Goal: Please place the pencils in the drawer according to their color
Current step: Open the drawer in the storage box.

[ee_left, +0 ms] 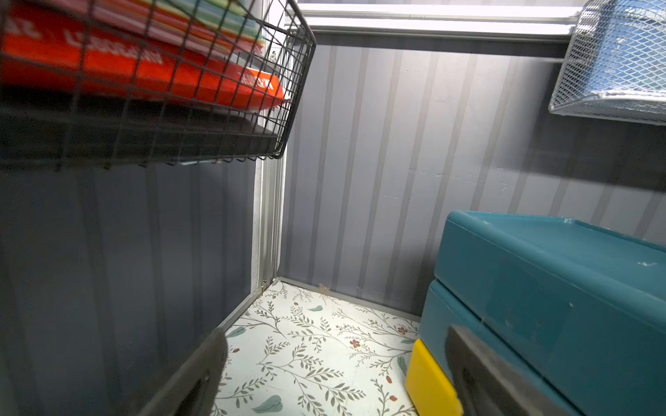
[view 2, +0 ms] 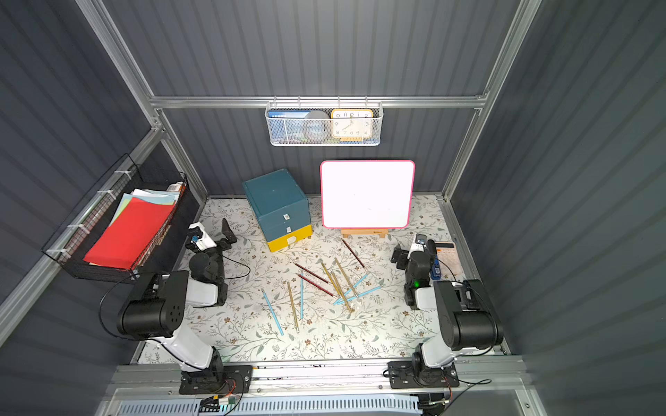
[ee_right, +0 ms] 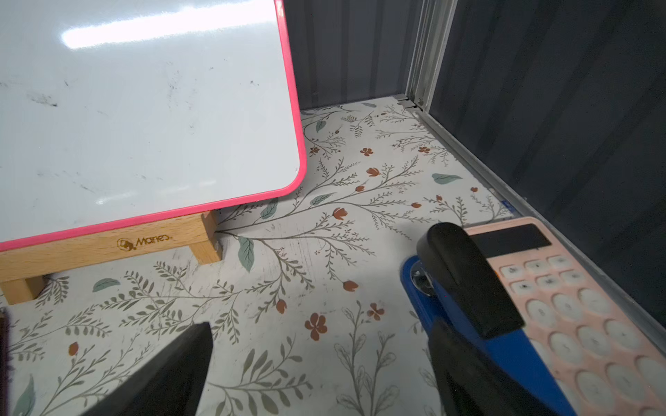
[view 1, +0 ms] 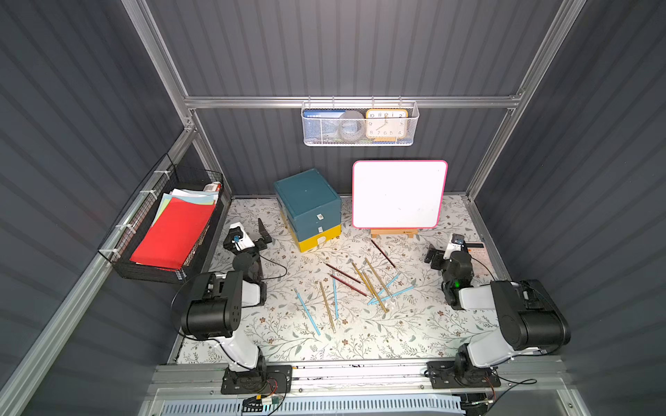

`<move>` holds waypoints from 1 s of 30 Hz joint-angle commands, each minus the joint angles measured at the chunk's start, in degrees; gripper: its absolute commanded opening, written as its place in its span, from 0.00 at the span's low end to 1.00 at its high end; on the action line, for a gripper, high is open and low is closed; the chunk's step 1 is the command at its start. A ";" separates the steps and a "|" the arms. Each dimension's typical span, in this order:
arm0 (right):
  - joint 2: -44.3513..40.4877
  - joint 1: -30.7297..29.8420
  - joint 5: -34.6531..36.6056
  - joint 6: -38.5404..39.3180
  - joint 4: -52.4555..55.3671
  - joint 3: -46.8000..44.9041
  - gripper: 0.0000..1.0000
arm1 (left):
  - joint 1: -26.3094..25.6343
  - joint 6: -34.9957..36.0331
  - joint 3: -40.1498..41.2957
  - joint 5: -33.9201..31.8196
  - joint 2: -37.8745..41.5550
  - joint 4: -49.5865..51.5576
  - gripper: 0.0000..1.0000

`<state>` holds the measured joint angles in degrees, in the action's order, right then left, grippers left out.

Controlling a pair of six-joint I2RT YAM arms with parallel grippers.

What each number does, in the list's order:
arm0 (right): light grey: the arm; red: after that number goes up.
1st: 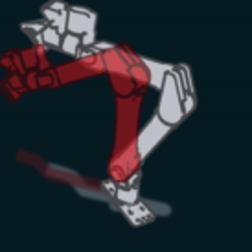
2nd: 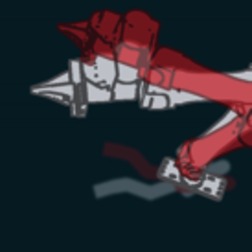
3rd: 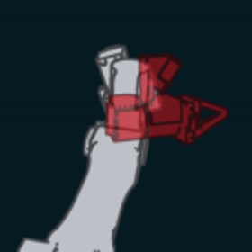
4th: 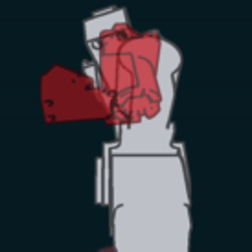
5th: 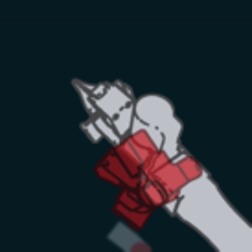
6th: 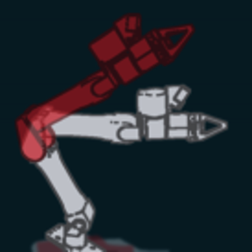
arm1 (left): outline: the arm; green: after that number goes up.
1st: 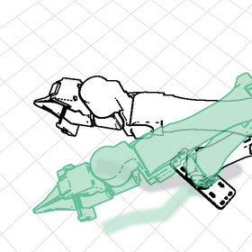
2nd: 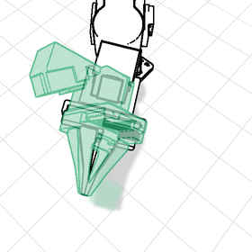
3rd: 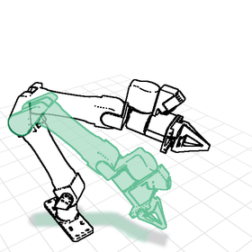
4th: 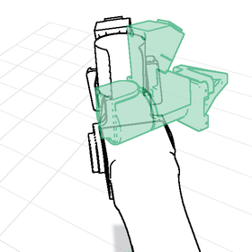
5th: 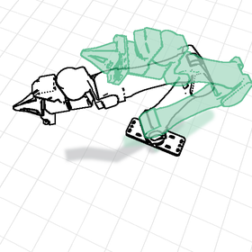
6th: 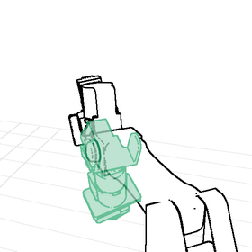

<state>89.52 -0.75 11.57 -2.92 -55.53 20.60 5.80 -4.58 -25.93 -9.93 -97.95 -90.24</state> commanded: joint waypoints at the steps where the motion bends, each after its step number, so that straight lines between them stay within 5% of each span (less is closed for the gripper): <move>1: 0.44 -0.19 -0.50 0.11 -0.38 0.66 0.99 | -0.35 -0.34 -0.87 -0.67 -0.40 -1.19 1.00; 21: -0.55 0.34 -1.06 -0.42 -0.98 -0.03 0.99 | -0.52 0.43 -1.13 0.61 0.35 -0.22 1.00; 27: -15.38 0.19 0.78 -0.62 14.23 1.40 0.99 | -1.64 1.48 -3.48 -0.52 5.71 8.08 1.00; 30: -24.08 0.29 2.36 -8.21 26.81 5.12 0.99 | -2.26 1.42 -6.12 -1.34 8.81 15.47 1.00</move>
<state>70.63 -0.54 12.05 -5.65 -40.97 22.31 4.05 -4.19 -29.21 -10.35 -92.64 -81.58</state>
